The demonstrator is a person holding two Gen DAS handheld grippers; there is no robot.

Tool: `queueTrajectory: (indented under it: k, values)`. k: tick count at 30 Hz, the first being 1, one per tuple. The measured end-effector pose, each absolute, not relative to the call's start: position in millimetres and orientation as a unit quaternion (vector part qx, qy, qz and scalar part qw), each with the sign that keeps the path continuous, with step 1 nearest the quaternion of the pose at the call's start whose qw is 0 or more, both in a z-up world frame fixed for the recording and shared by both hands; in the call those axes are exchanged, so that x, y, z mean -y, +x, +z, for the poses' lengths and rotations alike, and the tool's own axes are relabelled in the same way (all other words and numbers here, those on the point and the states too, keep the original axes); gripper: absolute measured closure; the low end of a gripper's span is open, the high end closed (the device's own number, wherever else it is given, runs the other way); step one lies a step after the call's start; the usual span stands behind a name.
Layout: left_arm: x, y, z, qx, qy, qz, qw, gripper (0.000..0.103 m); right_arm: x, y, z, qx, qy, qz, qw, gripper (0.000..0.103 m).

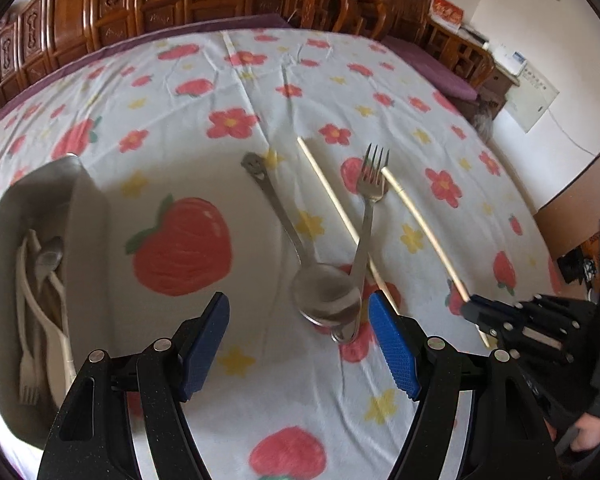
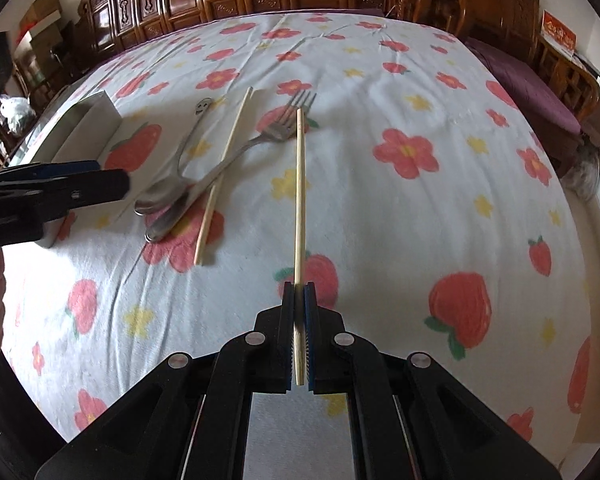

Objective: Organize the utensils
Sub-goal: 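Grasp the smiley-handled metal spoon with the left tool while the right tool holds the chopstick, then carry the metal spoon into the tray with the left tool and open it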

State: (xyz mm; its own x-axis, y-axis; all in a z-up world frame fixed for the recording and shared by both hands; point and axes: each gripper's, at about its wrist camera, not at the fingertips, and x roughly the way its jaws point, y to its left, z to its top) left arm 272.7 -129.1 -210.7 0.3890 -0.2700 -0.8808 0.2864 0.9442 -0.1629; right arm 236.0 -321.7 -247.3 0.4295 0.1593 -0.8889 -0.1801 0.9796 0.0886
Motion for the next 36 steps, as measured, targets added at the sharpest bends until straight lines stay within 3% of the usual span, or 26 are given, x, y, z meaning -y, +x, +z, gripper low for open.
queueTrajectory:
  k: [6,16,22,28,29,30,36]
  values:
    - [138.1,278.0,-223.2,-0.546,0.003,-0.144,0.825,0.036,328.6,233.0,-246.9,-0.519,0.003,0.107,0.848,0.097]
    - [144.4,279.0,-232.9,-0.563,-0.018,-0.121,0.817,0.048,332.3,227.4,-244.0,-0.509,0.016,0.118,0.852,0.097]
    - [151.3,280.1,-232.6,-0.564,-0.021,-0.115,0.817,0.064,338.0,226.2,-243.1,-0.505,0.027,0.117,0.855,0.097]
    - [154.3,278.1,-229.9,-0.556,-0.014,-0.101,0.825,0.066,341.7,225.3,-241.9,-0.503,0.035,0.116,0.856,0.097]
    - [154.3,277.3,-228.1,-0.553,-0.009,-0.092,0.828,0.085,341.7,225.0,-242.1,-0.503,0.036,0.117,0.856,0.097]
    - [153.2,277.7,-227.0,-0.553,-0.006,-0.086,0.829,0.089,341.5,224.3,-242.2,-0.503,0.035,0.117,0.856,0.097]
    - [150.3,276.7,-223.6,-0.552,-0.011,-0.095,0.828,0.098,339.0,221.7,-242.3,-0.503,0.031,0.122,0.855,0.097]
